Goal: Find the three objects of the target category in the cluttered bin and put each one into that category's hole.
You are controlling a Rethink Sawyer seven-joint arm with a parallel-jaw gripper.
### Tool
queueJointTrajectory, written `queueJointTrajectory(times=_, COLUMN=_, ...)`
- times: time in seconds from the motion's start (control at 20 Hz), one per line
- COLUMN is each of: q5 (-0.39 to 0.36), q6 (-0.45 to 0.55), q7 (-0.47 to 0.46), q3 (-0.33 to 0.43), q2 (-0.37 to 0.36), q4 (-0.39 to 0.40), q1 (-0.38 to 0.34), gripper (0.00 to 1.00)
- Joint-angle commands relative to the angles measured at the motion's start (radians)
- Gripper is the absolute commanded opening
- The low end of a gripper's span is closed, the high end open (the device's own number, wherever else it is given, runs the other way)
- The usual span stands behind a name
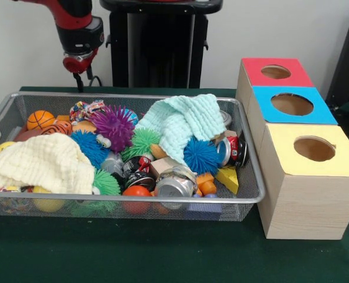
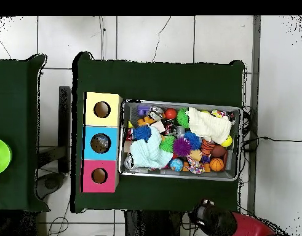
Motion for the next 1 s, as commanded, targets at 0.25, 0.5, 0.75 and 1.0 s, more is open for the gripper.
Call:
queueJointTrajectory(times=0.25, q5=-0.001, q6=0.075, q7=-0.234, q3=0.249, q2=-0.081, q4=-0.092, q1=-0.07, gripper=1.0)
queueJointTrajectory(times=0.5, q5=-0.016, q6=0.09, q7=-0.241, q3=0.264, q2=-0.075, q4=-0.116, q1=-0.08, gripper=1.0)
queueJointTrajectory(times=0.75, q5=-0.074, q6=0.046, q7=-0.245, q3=0.258, q2=-0.015, q4=-0.166, q1=-0.101, gripper=1.0)
queueJointTrajectory(times=1.0, q5=-0.077, q6=0.015, q7=-0.199, q3=0.258, q2=-0.03, q4=-0.169, q1=-0.089, gripper=1.0)
